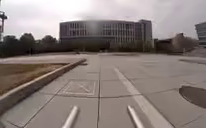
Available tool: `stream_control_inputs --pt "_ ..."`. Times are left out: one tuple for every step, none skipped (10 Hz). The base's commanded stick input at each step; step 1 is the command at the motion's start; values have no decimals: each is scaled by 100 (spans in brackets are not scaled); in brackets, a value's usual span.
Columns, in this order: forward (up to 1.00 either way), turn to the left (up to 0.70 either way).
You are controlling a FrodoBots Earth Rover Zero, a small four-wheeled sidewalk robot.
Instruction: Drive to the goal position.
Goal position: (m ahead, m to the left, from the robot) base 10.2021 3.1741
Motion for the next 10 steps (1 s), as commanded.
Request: stream_control_inputs --pt "70 0" --pt "70 0" --pt "70 0" --pt "70 0" --pt "70 0" --pt "70 0" --pt "70 0" --pt "70 0" --pt "70 0" --pt "70 0"
